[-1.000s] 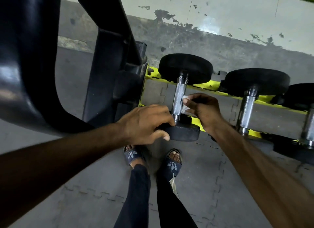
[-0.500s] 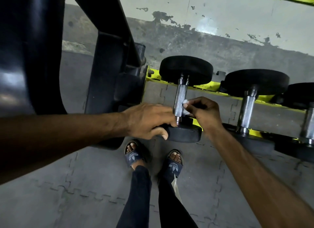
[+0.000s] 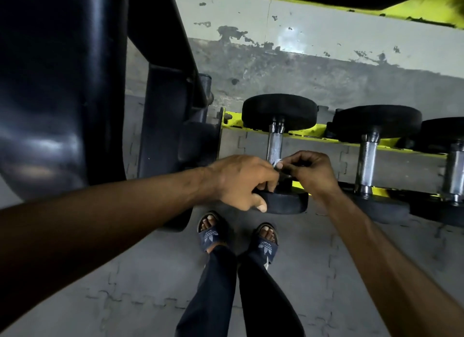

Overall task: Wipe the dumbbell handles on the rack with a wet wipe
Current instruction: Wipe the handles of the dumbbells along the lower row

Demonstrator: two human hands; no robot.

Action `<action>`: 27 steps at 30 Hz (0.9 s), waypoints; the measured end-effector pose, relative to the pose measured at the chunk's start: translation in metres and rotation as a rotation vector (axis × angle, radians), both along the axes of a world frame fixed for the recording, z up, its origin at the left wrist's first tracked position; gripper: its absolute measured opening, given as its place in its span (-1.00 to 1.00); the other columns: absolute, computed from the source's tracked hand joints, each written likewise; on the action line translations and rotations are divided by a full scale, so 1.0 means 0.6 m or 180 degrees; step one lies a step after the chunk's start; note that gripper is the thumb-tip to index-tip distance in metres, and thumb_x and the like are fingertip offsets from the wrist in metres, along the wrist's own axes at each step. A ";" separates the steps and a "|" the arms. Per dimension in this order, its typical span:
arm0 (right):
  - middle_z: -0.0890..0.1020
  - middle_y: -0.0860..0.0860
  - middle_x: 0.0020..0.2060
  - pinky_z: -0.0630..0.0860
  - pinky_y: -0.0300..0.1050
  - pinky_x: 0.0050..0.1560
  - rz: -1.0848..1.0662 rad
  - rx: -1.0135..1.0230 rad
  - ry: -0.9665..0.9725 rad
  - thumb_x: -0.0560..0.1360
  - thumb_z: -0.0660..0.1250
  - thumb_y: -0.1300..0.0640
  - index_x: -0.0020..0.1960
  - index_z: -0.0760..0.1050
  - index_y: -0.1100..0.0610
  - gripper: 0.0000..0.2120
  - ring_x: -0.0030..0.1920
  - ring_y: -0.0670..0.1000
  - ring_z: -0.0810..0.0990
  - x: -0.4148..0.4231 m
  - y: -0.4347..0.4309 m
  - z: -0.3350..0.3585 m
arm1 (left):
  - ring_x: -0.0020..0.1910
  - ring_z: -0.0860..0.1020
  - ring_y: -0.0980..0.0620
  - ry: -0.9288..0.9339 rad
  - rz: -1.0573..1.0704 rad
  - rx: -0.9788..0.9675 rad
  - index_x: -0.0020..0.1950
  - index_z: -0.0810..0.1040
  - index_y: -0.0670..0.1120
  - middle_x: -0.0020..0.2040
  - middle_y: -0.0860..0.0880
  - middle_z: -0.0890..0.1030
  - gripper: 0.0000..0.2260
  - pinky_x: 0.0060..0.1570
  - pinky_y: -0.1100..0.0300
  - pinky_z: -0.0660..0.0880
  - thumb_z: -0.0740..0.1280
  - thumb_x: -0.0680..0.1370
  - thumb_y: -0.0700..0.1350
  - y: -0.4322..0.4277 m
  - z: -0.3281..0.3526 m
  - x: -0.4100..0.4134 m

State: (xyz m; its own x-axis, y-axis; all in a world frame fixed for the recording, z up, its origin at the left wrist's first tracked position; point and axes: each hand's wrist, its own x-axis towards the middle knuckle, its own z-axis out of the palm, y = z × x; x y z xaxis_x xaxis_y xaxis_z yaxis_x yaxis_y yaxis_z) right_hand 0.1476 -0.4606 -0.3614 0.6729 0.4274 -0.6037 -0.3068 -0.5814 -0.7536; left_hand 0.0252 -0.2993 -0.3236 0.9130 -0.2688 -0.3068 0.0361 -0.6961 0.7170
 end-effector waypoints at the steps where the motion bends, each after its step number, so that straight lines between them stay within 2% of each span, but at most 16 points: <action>1: 0.71 0.10 -0.28 0.66 0.09 -0.07 -0.0100 0.0065 -0.0022 0.36 0.56 0.28 -0.23 0.67 0.15 -0.91 -0.24 0.08 0.68 0.001 0.000 0.000 | -0.14 0.47 0.14 0.0039 -0.0080 -0.0022 0.03 0.54 0.03 -0.11 0.14 0.51 -0.68 -0.21 0.19 0.41 0.54 0.39 0.10 0.001 0.001 0.006; 5: 0.72 0.09 -0.26 0.64 -0.02 -0.11 -0.0653 0.0357 -0.0056 0.40 0.53 0.29 -0.22 0.67 0.13 -0.90 -0.24 0.06 0.68 -0.004 0.011 -0.007 | -0.13 0.48 0.11 0.0005 -0.0192 -0.0055 0.03 0.50 0.03 -0.10 0.15 0.48 -0.69 -0.18 0.12 0.47 0.51 0.41 0.08 0.000 -0.007 0.006; 7: 0.71 0.08 -0.29 0.65 -0.02 -0.12 -0.0433 0.0135 -0.0051 0.38 0.54 0.30 -0.23 0.65 0.17 -0.90 -0.25 0.05 0.68 -0.005 0.010 -0.007 | -0.14 0.44 0.10 -0.0162 -0.0120 0.0035 0.04 0.48 0.03 -0.09 0.18 0.41 -0.71 -0.19 0.15 0.42 0.50 0.42 0.04 -0.005 -0.013 -0.007; 10: 0.69 0.13 -0.33 0.66 -0.01 -0.14 0.0108 -0.0481 0.0286 0.35 0.55 0.34 -0.23 0.64 0.25 -0.90 -0.25 0.11 0.68 0.004 -0.003 0.006 | -0.13 0.45 0.07 -0.0374 -0.0032 0.0072 0.02 0.44 0.05 -0.09 0.22 0.34 -0.71 -0.20 0.16 0.37 0.49 0.42 0.02 -0.011 -0.019 -0.019; 12: 0.68 0.19 -0.35 0.67 0.03 -0.14 -0.0014 -0.0419 0.0465 0.34 0.54 0.36 -0.23 0.64 0.28 -0.91 -0.29 0.15 0.66 0.008 0.001 0.012 | -0.14 0.43 0.09 -0.0422 0.0012 0.0066 0.02 0.44 0.06 -0.09 0.23 0.33 -0.71 -0.21 0.17 0.37 0.48 0.42 0.03 -0.011 -0.021 -0.021; 16: 0.69 0.11 -0.36 0.64 -0.04 -0.10 -0.1033 0.0233 0.0532 0.39 0.49 0.41 -0.24 0.64 0.22 -0.87 -0.30 0.07 0.66 0.015 0.037 0.002 | -0.14 0.42 0.12 -0.0542 0.0072 0.0059 0.05 0.50 0.02 -0.07 0.17 0.43 -0.72 -0.21 0.19 0.37 0.47 0.44 0.08 -0.009 -0.024 -0.027; 18: 0.70 0.10 -0.32 0.64 -0.06 -0.10 -0.1032 0.0188 0.0580 0.41 0.48 0.38 -0.24 0.65 0.20 -0.88 -0.25 0.07 0.69 0.016 0.036 0.002 | -0.11 0.50 0.06 -0.0644 0.0097 0.0118 0.08 0.53 0.00 -0.04 0.09 0.51 -0.72 -0.21 0.13 0.49 0.47 0.46 0.07 -0.012 -0.022 -0.034; 20: 0.72 0.12 -0.26 0.65 -0.03 -0.09 -0.0636 -0.0090 0.0695 0.40 0.53 0.28 -0.23 0.68 0.20 -0.95 -0.18 0.13 0.71 0.013 0.016 0.011 | -0.12 0.55 0.00 -0.0911 0.0174 0.0242 0.08 0.58 -0.05 -0.04 0.02 0.55 -0.73 -0.23 0.13 0.53 0.49 0.46 0.02 -0.018 -0.022 -0.044; 22: 0.72 0.15 -0.24 0.66 0.03 -0.07 -0.0213 -0.0392 0.0660 0.36 0.56 0.27 -0.18 0.70 0.22 -0.93 -0.15 0.18 0.72 0.008 -0.002 0.015 | -0.14 0.57 -0.04 -0.1103 0.0373 0.0229 0.07 0.63 -0.09 -0.05 -0.02 0.57 -0.74 -0.25 0.13 0.56 0.51 0.45 -0.03 -0.025 -0.025 -0.057; 24: 0.72 0.14 -0.24 0.67 0.04 -0.04 -0.0356 -0.0342 0.0540 0.34 0.56 0.31 -0.16 0.69 0.23 -0.91 -0.15 0.15 0.72 0.011 0.002 0.011 | -0.12 0.57 -0.04 -0.1144 0.0569 0.0158 0.10 0.65 -0.11 -0.03 -0.03 0.57 -0.75 -0.19 0.10 0.58 0.50 0.47 -0.05 -0.029 -0.029 -0.070; 27: 0.72 0.15 -0.18 0.65 0.02 0.02 -0.0944 0.0245 0.0588 0.37 0.53 0.35 -0.17 0.69 0.21 -0.91 -0.08 0.15 0.71 0.020 0.027 -0.004 | -0.07 0.57 -0.02 -0.1110 0.0647 0.0143 0.14 0.65 -0.12 -0.01 -0.04 0.59 -0.75 -0.09 0.14 0.54 0.48 0.50 -0.07 -0.029 -0.033 -0.080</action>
